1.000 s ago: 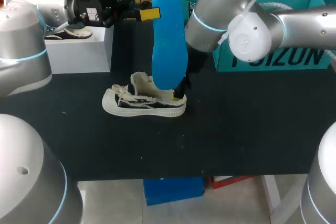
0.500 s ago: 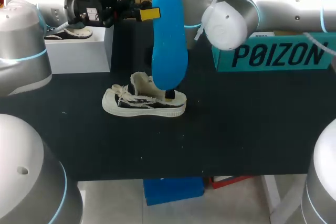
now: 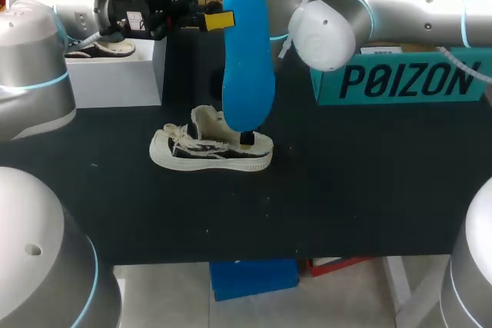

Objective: Take the shoe out of the shoebox, open the shoe tongue, remove and reinsert the insole, then place the shoe into the shoebox

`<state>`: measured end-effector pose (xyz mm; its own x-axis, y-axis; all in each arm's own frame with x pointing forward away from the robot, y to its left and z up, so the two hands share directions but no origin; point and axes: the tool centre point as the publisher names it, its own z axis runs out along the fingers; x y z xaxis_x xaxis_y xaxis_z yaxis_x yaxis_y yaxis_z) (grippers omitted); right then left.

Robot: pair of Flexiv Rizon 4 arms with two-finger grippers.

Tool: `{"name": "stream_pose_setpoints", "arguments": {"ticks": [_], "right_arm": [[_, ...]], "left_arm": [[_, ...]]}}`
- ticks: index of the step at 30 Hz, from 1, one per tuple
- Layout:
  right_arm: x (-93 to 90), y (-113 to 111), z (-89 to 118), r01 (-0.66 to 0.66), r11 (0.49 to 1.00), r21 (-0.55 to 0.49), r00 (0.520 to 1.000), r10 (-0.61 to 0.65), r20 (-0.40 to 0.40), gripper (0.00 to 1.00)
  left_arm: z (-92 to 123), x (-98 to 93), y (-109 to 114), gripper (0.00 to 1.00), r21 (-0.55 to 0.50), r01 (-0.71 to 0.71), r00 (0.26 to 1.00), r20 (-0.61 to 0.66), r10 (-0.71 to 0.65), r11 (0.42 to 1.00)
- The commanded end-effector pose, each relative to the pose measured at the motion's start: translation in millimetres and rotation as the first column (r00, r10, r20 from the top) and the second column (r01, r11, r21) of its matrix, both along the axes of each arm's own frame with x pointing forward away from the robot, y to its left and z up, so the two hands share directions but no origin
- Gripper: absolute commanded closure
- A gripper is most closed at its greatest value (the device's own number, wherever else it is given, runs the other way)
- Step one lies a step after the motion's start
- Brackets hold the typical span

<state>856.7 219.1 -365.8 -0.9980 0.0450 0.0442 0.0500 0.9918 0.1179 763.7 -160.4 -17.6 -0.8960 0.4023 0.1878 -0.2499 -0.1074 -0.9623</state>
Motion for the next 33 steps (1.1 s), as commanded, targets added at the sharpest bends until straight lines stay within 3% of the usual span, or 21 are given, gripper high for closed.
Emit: {"name": "stream_pose_setpoints", "arguments": {"ticks": [1,9,19,33], "right_arm": [[0.5,-0.5,-1.1,-0.002,1.000,0.003,1.000,0.002,-0.001,0.00],[-3.0,-5.6,0.0,0.003,1.000,0.011,1.000,-0.003,0.009,0.00],[-12.2,-16.7,1.1,0.032,0.995,0.091,0.998,-0.037,0.054,0.00],[-15.5,-37.1,-11.0,0.061,0.940,0.335,0.984,-0.112,0.135,0.00]], "left_arm": [[-0.4,-1.7,-0.5,1.00,0.001,-0.006,1.000,0.001,0.006,1.000],[-0.4,-1.7,-0.5,1.00,0.001,-0.006,1.000,0.001,0.006,1.000],[-0.4,-1.7,-0.5,1.00,0.001,-0.006,1.000,0.001,0.006,1.000],[-0.4,-1.7,-0.5,1.00,0.001,-0.006,1.000,0.001,0.006,1.000]]}}
